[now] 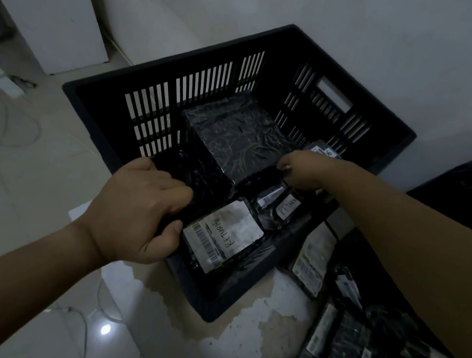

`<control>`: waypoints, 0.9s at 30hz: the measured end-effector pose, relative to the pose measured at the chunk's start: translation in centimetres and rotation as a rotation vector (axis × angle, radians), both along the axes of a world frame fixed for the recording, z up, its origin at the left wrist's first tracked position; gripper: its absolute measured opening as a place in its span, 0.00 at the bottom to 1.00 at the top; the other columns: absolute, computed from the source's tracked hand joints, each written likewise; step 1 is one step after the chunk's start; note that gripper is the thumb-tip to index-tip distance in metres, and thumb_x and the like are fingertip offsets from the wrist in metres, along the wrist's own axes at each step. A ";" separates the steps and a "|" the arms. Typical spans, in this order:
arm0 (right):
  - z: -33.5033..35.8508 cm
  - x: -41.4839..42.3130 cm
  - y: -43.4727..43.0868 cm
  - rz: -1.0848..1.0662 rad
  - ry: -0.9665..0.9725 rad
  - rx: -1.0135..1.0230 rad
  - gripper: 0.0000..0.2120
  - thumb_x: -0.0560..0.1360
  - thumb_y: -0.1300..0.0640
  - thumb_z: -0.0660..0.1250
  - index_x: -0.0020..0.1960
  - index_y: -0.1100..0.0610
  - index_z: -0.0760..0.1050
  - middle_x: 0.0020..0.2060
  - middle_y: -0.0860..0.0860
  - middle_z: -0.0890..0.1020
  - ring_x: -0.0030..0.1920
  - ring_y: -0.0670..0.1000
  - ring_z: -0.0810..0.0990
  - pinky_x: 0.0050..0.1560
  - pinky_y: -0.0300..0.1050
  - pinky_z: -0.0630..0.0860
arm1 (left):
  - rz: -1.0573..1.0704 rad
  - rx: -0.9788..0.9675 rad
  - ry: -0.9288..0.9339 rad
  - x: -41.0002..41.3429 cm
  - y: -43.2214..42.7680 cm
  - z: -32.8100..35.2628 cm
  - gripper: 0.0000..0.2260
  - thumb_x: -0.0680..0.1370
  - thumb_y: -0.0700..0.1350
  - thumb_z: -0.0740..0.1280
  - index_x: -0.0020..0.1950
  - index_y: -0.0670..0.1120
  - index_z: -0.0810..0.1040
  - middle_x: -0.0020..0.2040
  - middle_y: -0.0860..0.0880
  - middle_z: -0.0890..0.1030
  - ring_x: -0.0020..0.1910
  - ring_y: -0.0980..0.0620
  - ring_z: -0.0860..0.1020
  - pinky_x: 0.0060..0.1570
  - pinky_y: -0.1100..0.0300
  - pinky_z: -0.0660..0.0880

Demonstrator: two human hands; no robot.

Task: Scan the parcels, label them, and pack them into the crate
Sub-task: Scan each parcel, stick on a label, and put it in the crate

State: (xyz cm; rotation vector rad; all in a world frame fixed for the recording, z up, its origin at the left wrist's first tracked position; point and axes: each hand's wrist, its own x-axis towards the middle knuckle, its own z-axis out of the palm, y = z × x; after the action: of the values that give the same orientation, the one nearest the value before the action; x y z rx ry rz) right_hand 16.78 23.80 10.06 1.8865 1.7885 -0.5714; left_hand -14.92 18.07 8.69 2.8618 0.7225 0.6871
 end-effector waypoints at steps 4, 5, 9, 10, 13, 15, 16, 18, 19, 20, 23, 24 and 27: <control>4.9 -1.1 -4.0 -0.075 0.321 0.230 0.20 0.80 0.55 0.63 0.72 0.52 0.69 0.67 0.51 0.75 0.65 0.52 0.74 0.58 0.41 0.69 | 0.020 0.000 0.012 -0.2 0.2 0.4 0.09 0.71 0.51 0.59 0.35 0.48 0.63 0.31 0.53 0.64 0.27 0.50 0.62 0.37 0.55 0.61; 6.0 -1.3 -5.8 -0.080 0.401 0.301 0.20 0.80 0.54 0.63 0.72 0.50 0.69 0.68 0.49 0.75 0.66 0.50 0.74 0.59 0.41 0.69 | 0.026 -0.013 0.022 -0.3 0.1 0.5 0.10 0.71 0.51 0.59 0.35 0.48 0.63 0.31 0.53 0.63 0.28 0.51 0.60 0.37 0.55 0.62; 8.1 -1.5 -14.6 -0.096 0.592 0.505 0.20 0.80 0.53 0.65 0.71 0.44 0.69 0.65 0.45 0.77 0.54 0.40 0.79 0.55 0.37 0.75 | 0.050 -0.121 0.121 -0.6 -0.4 1.9 0.12 0.74 0.54 0.60 0.35 0.50 0.64 0.29 0.54 0.66 0.26 0.54 0.62 0.36 0.54 0.64; 8.2 -1.4 -16.9 -0.129 0.613 0.521 0.20 0.80 0.53 0.65 0.70 0.42 0.69 0.65 0.45 0.77 0.54 0.43 0.80 0.55 0.41 0.78 | 0.042 -0.185 0.126 -0.3 -0.7 2.5 0.11 0.74 0.56 0.61 0.36 0.52 0.66 0.29 0.55 0.68 0.27 0.57 0.66 0.34 0.55 0.65; 7.1 -1.4 -23.6 -0.234 0.682 0.502 0.21 0.80 0.52 0.65 0.71 0.41 0.68 0.70 0.41 0.72 0.68 0.43 0.72 0.66 0.40 0.71 | -0.018 -0.412 -0.009 2.0 -3.3 4.8 0.08 0.76 0.57 0.62 0.44 0.54 0.73 0.39 0.57 0.76 0.38 0.58 0.76 0.37 0.57 0.71; 5.1 -1.4 -28.4 -0.332 0.727 0.408 0.21 0.80 0.52 0.65 0.71 0.40 0.68 0.70 0.37 0.70 0.69 0.39 0.69 0.64 0.31 0.67 | -0.100 -0.383 -0.139 4.7 -7.0 5.7 0.08 0.78 0.52 0.64 0.50 0.49 0.77 0.47 0.54 0.78 0.46 0.54 0.78 0.45 0.57 0.72; 3.7 -1.4 -30.8 -0.386 0.750 0.356 0.21 0.80 0.51 0.65 0.70 0.38 0.68 0.70 0.37 0.70 0.69 0.39 0.69 0.63 0.33 0.69 | -0.151 -0.349 -0.195 6.2 -9.2 5.8 0.07 0.77 0.48 0.64 0.50 0.46 0.78 0.49 0.53 0.78 0.49 0.53 0.77 0.49 0.57 0.71; 0.9 -1.2 -35.5 -0.517 0.824 0.241 0.20 0.80 0.49 0.64 0.69 0.35 0.67 0.69 0.35 0.70 0.68 0.39 0.71 0.64 0.41 0.73 | -0.284 -0.362 -0.242 9.3 -13.4 4.3 0.04 0.77 0.42 0.66 0.50 0.44 0.79 0.50 0.53 0.78 0.51 0.53 0.77 0.53 0.56 0.71; -0.3 -1.0 -37.7 -0.595 0.866 0.188 0.19 0.81 0.48 0.63 0.70 0.36 0.67 0.69 0.35 0.71 0.68 0.39 0.70 0.64 0.43 0.74 | -0.347 -0.409 -0.215 10.8 -15.3 2.8 0.04 0.76 0.40 0.67 0.50 0.45 0.79 0.51 0.54 0.78 0.52 0.53 0.77 0.54 0.55 0.72; -1.4 -0.8 -39.8 -0.679 0.902 0.149 0.19 0.81 0.48 0.63 0.71 0.37 0.67 0.69 0.35 0.71 0.68 0.38 0.70 0.65 0.43 0.73 | -0.390 -0.485 -0.154 12.2 -16.8 0.9 0.06 0.75 0.38 0.68 0.51 0.46 0.78 0.51 0.54 0.77 0.52 0.53 0.77 0.54 0.54 0.73; -4.1 -0.3 -44.9 -0.869 0.886 0.144 0.19 0.81 0.48 0.63 0.71 0.40 0.69 0.67 0.35 0.72 0.66 0.37 0.72 0.66 0.42 0.73 | -0.403 -0.685 0.087 14.6 -19.8 -6.8 0.14 0.73 0.39 0.67 0.57 0.49 0.78 0.58 0.53 0.77 0.58 0.49 0.77 0.57 0.57 0.73; -4.9 -0.3 -46.3 -0.929 0.857 0.185 0.17 0.80 0.48 0.64 0.69 0.40 0.70 0.65 0.35 0.74 0.64 0.37 0.73 0.64 0.42 0.74 | -0.387 -0.708 0.157 14.9 -20.3 -9.3 0.17 0.73 0.39 0.66 0.62 0.49 0.77 0.64 0.52 0.76 0.63 0.48 0.76 0.62 0.63 0.70; -7.1 0.0 -49.6 -1.192 0.788 0.433 0.12 0.79 0.52 0.66 0.61 0.41 0.74 0.58 0.38 0.78 0.58 0.40 0.78 0.55 0.38 0.77 | -0.345 -0.647 0.391 15.4 -20.4 -14.7 0.32 0.77 0.47 0.62 0.81 0.56 0.58 0.82 0.46 0.55 0.81 0.42 0.57 0.77 0.51 0.60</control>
State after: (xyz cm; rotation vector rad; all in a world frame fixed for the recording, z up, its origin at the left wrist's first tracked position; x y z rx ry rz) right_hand 16.80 -25.78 2.98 3.2926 0.9198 -1.5840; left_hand 0.44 -2.35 -5.99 2.4156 0.3687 -0.1456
